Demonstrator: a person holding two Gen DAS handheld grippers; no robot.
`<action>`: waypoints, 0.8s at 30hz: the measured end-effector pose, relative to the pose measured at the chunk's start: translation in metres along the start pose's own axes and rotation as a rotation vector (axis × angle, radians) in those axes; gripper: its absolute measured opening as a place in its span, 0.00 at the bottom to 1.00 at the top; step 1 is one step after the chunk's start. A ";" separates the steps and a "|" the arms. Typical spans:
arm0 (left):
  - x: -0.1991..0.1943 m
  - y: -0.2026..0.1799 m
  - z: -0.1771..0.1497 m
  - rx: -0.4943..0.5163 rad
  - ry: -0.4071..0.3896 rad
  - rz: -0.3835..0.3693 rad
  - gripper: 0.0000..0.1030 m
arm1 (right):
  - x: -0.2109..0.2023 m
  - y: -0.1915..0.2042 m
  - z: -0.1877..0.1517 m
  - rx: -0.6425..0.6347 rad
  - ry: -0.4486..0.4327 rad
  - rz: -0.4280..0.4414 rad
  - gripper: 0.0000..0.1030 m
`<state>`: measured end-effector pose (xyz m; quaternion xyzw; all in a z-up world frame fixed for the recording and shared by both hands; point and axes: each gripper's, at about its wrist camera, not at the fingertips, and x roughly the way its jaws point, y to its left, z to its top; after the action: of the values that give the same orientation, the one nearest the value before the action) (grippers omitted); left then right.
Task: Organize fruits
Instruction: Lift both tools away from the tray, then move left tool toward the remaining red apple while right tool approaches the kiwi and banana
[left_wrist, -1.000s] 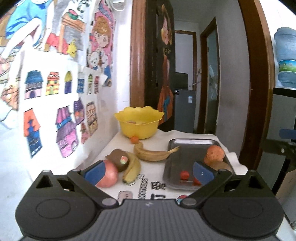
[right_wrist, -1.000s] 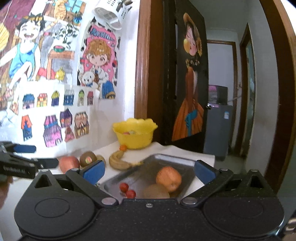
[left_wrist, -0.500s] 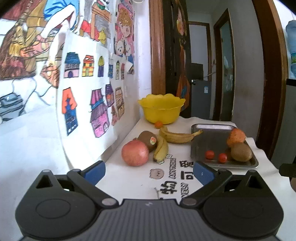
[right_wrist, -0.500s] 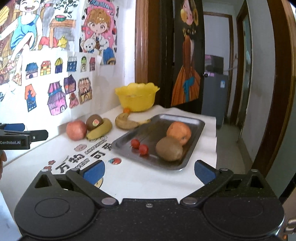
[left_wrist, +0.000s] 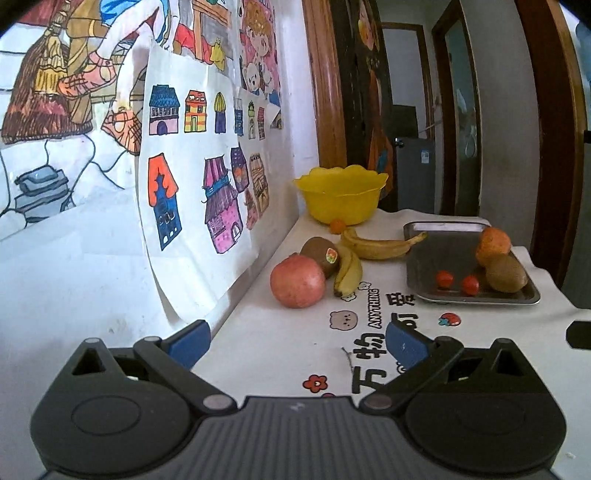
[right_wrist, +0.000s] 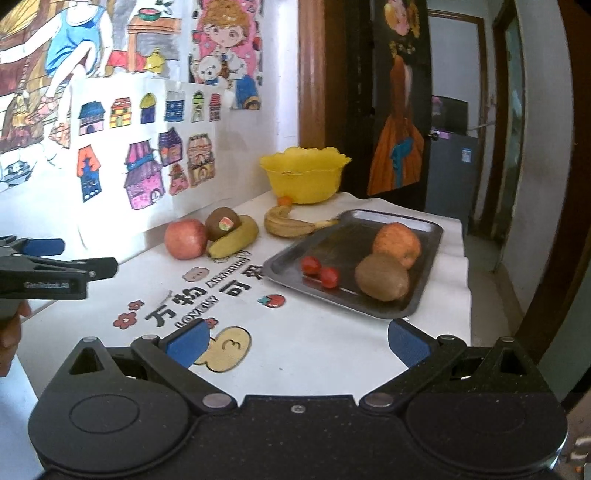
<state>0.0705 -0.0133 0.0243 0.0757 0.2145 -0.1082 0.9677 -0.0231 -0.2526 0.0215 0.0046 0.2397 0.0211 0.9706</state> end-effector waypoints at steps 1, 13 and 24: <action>0.002 0.001 0.001 0.003 0.002 0.004 1.00 | 0.000 0.001 0.002 -0.005 -0.019 0.022 0.99; 0.041 -0.004 0.015 0.050 0.026 0.017 1.00 | 0.034 -0.003 0.068 -0.073 -0.180 0.195 0.99; 0.087 -0.005 0.027 0.092 0.048 0.011 1.00 | 0.156 -0.002 0.118 -0.006 -0.025 0.291 0.99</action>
<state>0.1568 -0.0383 0.0104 0.1240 0.2319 -0.1109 0.9584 0.1697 -0.2473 0.0535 0.0365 0.2243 0.1623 0.9602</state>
